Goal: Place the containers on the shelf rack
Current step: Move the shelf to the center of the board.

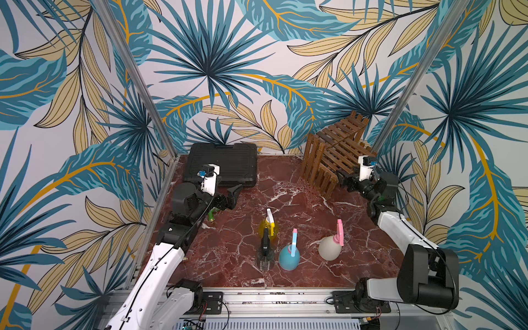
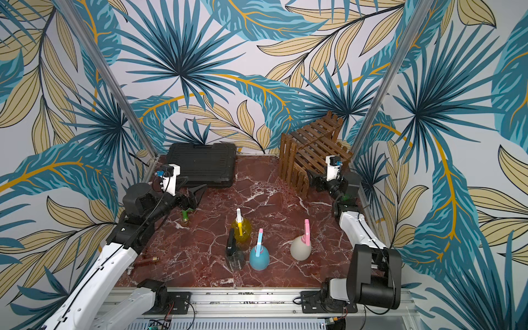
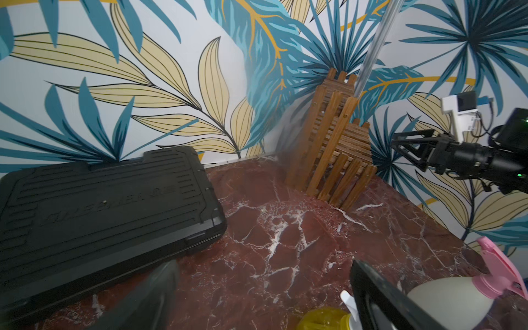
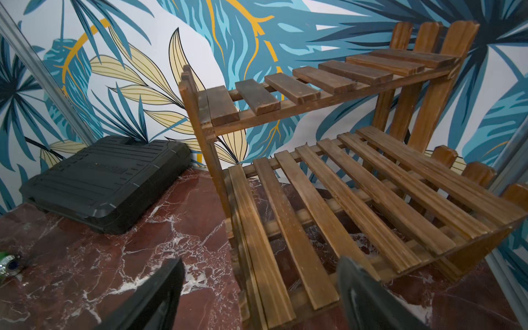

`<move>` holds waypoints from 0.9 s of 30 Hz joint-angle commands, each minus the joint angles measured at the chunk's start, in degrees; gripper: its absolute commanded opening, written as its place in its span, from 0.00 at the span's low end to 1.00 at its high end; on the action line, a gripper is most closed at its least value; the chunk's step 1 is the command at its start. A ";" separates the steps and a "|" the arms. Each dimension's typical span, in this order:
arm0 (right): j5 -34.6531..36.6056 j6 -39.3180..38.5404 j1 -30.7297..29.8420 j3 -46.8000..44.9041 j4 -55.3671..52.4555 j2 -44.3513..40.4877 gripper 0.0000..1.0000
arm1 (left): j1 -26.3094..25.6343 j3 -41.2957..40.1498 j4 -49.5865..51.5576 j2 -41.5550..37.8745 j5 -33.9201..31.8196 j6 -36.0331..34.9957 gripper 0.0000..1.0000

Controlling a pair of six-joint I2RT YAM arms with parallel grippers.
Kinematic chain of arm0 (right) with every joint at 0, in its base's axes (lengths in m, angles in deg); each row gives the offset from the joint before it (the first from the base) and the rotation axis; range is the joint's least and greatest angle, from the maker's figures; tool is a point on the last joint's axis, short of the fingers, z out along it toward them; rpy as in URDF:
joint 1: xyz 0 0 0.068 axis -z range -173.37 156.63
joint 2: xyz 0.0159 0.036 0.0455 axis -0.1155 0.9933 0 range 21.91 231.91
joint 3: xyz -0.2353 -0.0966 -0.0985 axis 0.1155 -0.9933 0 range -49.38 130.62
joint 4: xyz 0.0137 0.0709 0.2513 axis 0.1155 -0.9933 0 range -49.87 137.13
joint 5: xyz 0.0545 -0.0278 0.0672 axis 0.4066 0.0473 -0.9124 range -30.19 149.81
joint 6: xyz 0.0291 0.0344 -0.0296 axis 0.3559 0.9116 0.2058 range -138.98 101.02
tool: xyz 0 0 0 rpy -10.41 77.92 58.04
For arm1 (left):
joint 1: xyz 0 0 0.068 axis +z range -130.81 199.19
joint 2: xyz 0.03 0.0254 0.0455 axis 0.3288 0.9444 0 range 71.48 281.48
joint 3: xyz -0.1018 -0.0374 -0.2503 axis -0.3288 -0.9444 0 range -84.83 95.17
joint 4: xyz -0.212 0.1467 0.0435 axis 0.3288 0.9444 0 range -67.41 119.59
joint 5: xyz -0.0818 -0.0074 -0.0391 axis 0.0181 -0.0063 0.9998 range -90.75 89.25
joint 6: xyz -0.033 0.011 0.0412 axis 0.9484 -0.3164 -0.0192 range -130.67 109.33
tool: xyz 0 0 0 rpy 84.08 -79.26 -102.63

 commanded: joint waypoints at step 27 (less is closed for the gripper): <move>7.87 -9.21 -12.23 4.85 -10.81 14.19 0.20 | -8.13 7.40 -3.45 14.16 3.70 -0.93 1.00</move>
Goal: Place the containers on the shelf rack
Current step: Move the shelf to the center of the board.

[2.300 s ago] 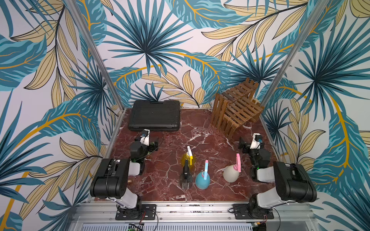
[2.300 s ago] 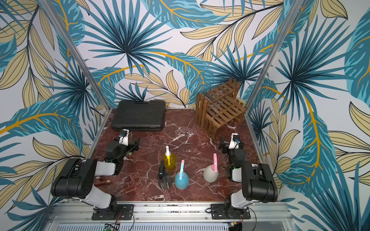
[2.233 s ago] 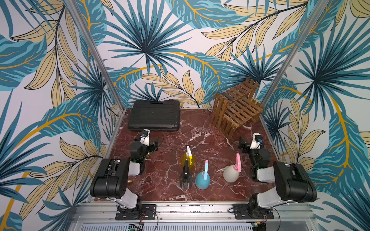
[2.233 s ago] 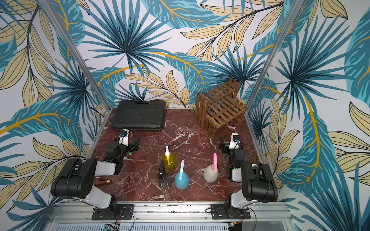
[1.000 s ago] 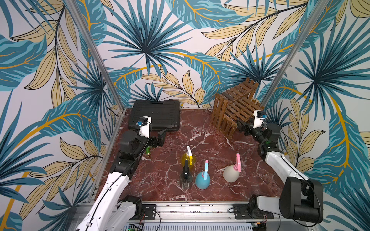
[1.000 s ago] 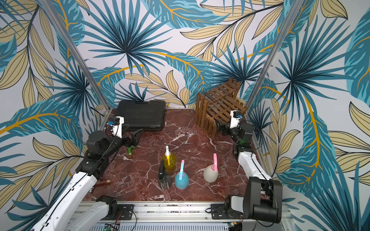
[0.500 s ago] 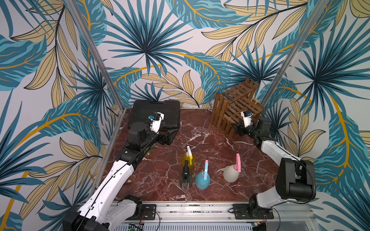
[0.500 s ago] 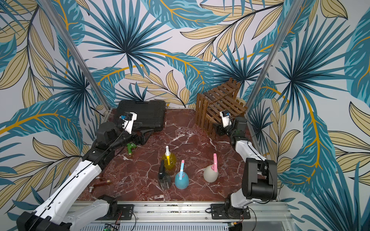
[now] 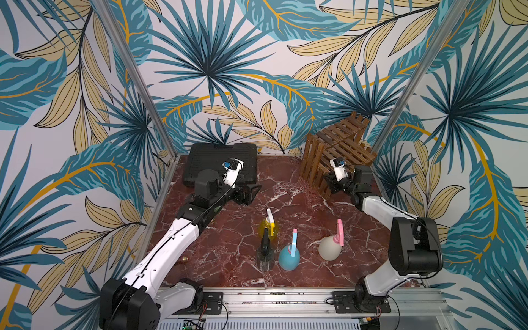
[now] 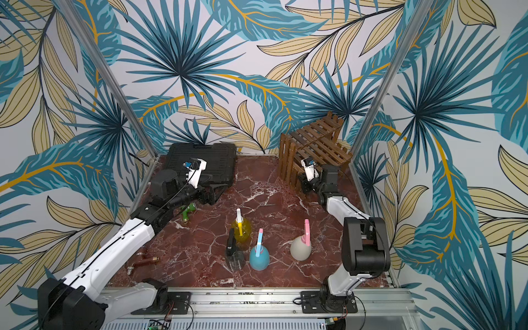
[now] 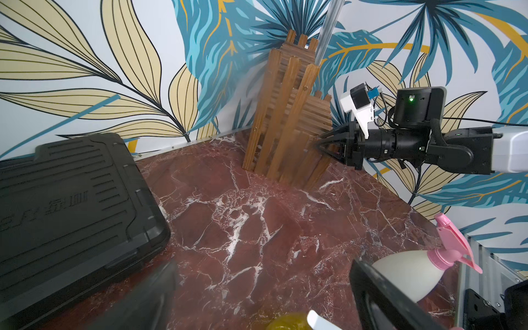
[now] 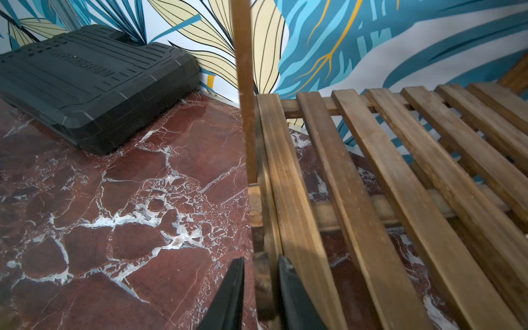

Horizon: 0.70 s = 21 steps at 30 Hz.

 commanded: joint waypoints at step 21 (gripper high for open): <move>23.39 28.91 -22.48 6.57 -6.88 4.15 0.16 | -0.22 -2.04 2.16 -5.89 -3.57 -5.56 1.00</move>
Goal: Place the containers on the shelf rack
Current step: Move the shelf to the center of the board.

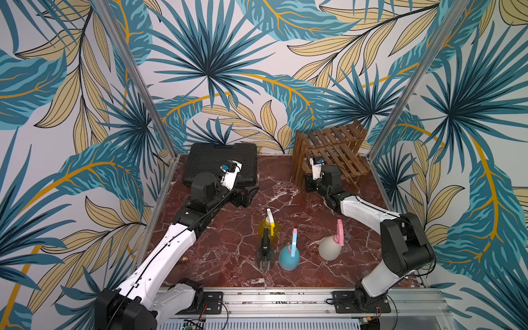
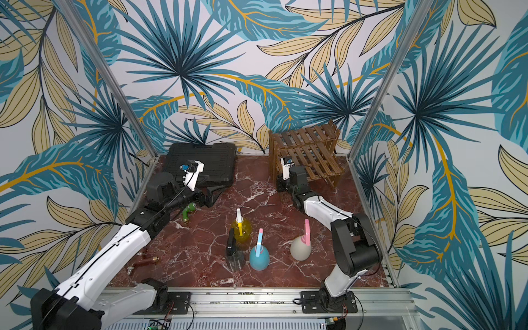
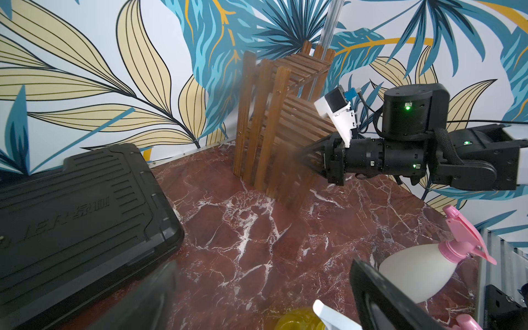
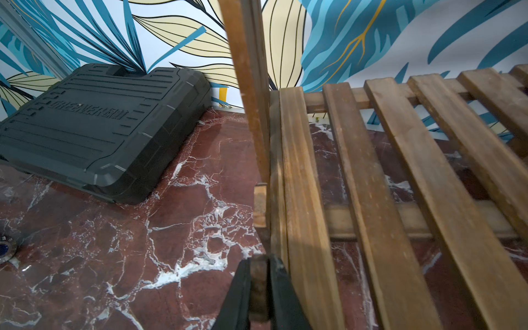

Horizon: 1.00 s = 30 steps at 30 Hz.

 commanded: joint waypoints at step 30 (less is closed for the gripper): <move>1.64 18.58 -20.13 20.45 -6.68 12.04 0.58 | -0.15 -1.41 1.29 -4.30 -3.00 -3.95 1.00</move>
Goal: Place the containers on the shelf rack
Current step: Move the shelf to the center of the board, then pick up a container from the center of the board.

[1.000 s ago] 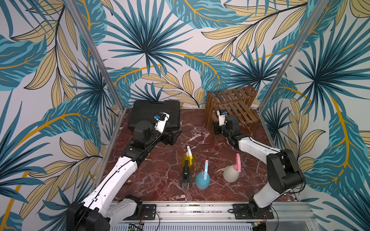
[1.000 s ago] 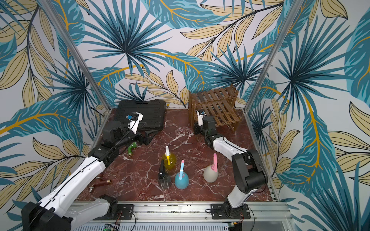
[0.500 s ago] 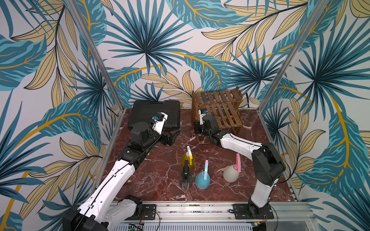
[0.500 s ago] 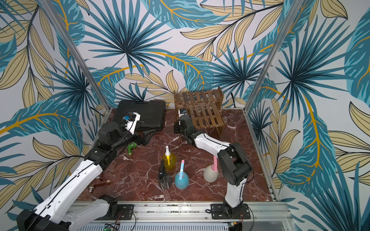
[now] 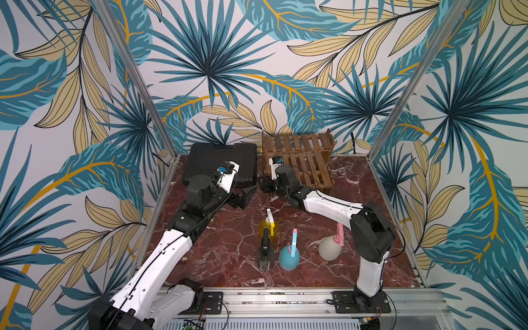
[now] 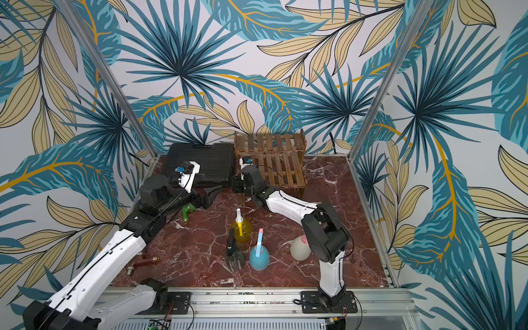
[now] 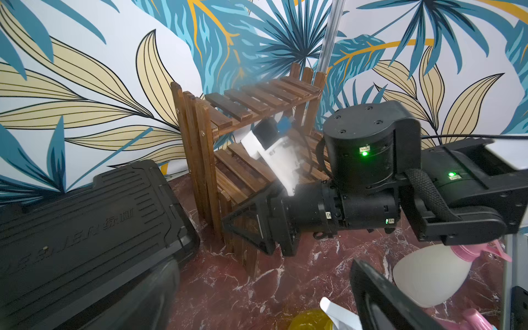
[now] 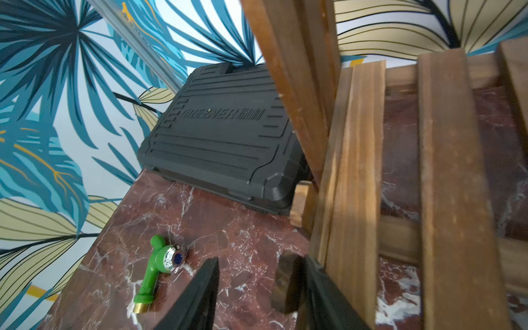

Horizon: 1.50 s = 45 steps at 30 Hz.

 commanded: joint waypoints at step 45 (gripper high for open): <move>18.28 21.05 -0.24 -34.44 -60.61 -71.18 0.85 | -16.87 2.33 -12.47 10.76 10.59 -6.32 1.00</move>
